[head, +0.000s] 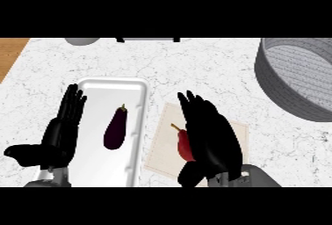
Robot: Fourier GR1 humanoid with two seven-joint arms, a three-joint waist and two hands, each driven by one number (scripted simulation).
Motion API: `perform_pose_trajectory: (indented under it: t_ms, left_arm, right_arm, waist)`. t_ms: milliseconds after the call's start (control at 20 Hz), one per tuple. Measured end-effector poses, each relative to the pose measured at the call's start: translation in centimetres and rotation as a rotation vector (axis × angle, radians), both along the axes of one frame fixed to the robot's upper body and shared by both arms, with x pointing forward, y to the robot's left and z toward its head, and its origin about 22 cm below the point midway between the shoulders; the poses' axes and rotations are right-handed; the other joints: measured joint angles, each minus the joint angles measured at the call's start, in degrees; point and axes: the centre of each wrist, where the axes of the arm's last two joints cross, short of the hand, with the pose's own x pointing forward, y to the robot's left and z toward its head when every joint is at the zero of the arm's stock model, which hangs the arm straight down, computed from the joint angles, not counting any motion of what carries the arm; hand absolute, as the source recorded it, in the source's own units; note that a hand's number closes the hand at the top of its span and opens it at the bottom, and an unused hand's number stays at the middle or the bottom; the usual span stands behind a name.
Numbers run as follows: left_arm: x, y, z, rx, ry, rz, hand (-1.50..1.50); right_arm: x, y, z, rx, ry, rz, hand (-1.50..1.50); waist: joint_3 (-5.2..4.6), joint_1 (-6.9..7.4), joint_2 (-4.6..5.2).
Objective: Pick the pear from the placemat and place it in the basket
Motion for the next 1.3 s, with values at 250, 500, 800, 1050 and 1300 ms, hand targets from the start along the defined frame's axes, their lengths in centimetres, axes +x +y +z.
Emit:
perform_pose_trajectory:
  t_ms: [250,500,800,1050,1300]
  left_arm:
    - [0.2,-0.1,-0.1,0.002,0.0,-0.004,0.0]
    - [0.4,-0.3,-0.2,0.005,-0.001,-0.007,0.0]
    - [-0.1,-0.5,-0.1,0.002,0.003,-0.007,0.0]
    - [0.3,-0.2,0.2,0.009,0.0,-0.01,0.0]
    - [0.2,-0.1,0.7,-0.002,0.001,-0.011,0.0]
  right_arm:
    - [-0.1,0.7,-0.9,0.0,0.005,0.004,-1.5]
    - [0.1,1.2,-2.3,-0.03,0.011,-0.015,-1.5]
    - [0.5,1.2,-3.8,-0.073,0.002,-0.054,-1.5]
    - [0.9,1.2,-4.5,-0.071,0.011,-0.076,-1.5]
    - [0.8,1.3,-6.0,-0.087,0.027,-0.091,-1.5]
  waist:
    - [0.04,0.25,0.15]
    - [0.05,0.4,0.2]
    - [0.08,0.52,0.23]
    - [0.08,0.56,0.27]
    - [0.09,0.59,0.26]
